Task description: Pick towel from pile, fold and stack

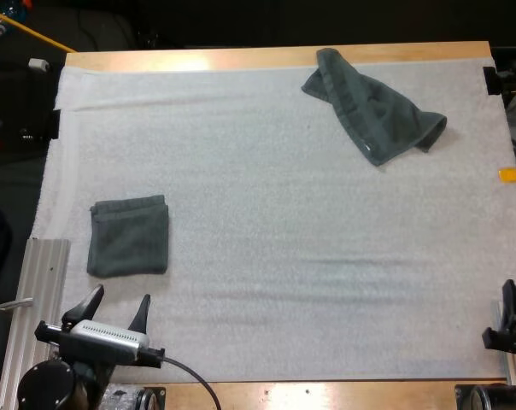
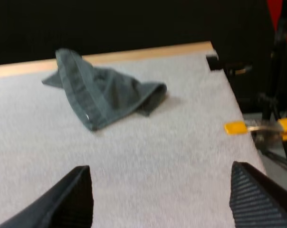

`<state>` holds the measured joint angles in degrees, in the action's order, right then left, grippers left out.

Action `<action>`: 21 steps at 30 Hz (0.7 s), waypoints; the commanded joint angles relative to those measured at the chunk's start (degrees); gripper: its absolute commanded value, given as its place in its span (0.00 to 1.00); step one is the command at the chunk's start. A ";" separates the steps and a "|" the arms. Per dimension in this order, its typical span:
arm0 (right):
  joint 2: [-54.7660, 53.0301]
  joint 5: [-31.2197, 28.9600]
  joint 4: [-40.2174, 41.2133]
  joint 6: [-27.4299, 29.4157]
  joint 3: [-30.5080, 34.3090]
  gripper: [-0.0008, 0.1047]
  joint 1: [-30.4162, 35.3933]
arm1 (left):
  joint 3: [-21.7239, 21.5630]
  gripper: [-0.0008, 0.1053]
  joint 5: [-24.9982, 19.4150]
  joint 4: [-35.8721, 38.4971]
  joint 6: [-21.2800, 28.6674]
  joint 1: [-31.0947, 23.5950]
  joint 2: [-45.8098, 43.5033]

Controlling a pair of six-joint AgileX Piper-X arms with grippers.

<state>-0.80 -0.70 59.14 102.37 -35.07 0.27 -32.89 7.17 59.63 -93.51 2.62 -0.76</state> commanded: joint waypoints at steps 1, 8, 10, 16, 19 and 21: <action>-2.26 0.06 -0.68 0.30 0.81 0.58 0.23 | 0.78 0.58 0.34 -0.89 -0.01 0.03 -7.71; -2.18 0.06 -0.40 -2.14 5.10 0.58 0.23 | 3.50 0.58 0.34 -1.65 -0.01 0.03 -7.71; -2.18 0.06 -0.69 -2.24 5.22 0.58 0.23 | 3.50 0.58 0.34 -1.65 -0.01 0.03 -7.71; -2.18 0.06 -0.68 -2.24 5.20 0.58 0.23 | 3.50 0.58 0.34 -1.65 -0.01 0.03 -7.71; -2.18 0.06 -0.68 -2.24 5.20 0.58 0.23 | 3.50 0.58 0.34 -1.65 -0.01 0.03 -7.71; -2.18 0.06 -0.68 -2.24 5.20 0.58 0.23 | 3.50 0.58 0.34 -1.65 -0.01 0.03 -7.71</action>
<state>-0.70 -0.68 58.96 100.11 -29.64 0.27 -29.21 7.17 58.57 -93.51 2.62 -0.76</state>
